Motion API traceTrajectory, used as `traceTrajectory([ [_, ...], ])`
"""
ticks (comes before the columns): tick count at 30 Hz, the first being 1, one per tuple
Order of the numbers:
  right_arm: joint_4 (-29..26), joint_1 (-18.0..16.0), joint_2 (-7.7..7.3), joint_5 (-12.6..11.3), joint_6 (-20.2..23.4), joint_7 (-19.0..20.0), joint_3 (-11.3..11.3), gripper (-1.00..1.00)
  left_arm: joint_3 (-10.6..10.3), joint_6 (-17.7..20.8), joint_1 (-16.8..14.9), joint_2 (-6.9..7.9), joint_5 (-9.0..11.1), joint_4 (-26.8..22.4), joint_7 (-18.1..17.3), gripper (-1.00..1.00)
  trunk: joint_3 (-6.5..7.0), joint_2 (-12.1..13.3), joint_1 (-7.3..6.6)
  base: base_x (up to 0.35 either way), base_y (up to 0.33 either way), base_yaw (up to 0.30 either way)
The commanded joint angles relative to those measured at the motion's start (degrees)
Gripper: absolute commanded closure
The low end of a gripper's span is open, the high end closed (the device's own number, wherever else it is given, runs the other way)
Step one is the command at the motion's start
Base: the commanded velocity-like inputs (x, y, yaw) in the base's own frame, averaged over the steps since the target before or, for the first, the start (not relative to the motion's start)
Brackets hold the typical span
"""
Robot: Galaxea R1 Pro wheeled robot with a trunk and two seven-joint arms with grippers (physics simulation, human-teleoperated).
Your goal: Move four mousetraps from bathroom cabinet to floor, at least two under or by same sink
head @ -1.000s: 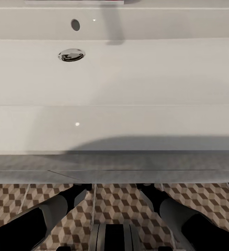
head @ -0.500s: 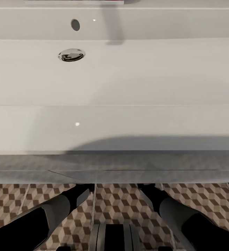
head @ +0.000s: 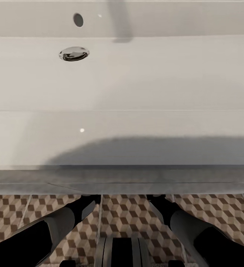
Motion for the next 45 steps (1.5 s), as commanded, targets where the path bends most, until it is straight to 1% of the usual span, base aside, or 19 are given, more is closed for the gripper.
traceTrajectory([
  [1, -0.11, -0.02, -0.02, -0.44, 0.37, -0.31, 0.47, 1.00, -0.43, 0.29, -0.03, 0.03, 0.12, -0.13, 0.35, 1.00, -0.12, -0.01, -0.01, 0.000, 0.000, 0.000],
  [16, -0.19, -0.02, -0.02, -0.46, 0.24, -0.30, 0.40, 1.00, -0.43, 0.20, -0.03, 0.03, 0.12, -0.22, 0.28, 1.00, -1.43, -0.01, -0.01, 0.000, 0.000, 0.000],
  [27, -0.20, -0.02, -0.02, -0.44, 0.20, -0.32, 0.40, 1.00, -0.39, 0.19, -0.03, 0.03, 0.12, -0.30, 0.28, 1.00, -1.60, -0.01, -0.01, 0.000, 0.000, 0.000],
  [36, -0.23, -0.02, -0.02, -0.44, 0.20, -0.34, 0.40, 1.00, -0.39, 0.11, -0.03, -0.04, 0.12, -0.35, 0.28, 1.00, -2.20, -0.01, -0.01, 0.000, 0.000, 0.000],
  [45, -0.29, -0.02, 0.01, -0.44, 0.17, -0.34, 0.40, 1.00, -0.35, 0.10, -0.03, -0.04, 0.12, -0.38, 0.28, 1.00, -2.27, -0.01, -0.01, 0.000, 0.000, 0.000],
])
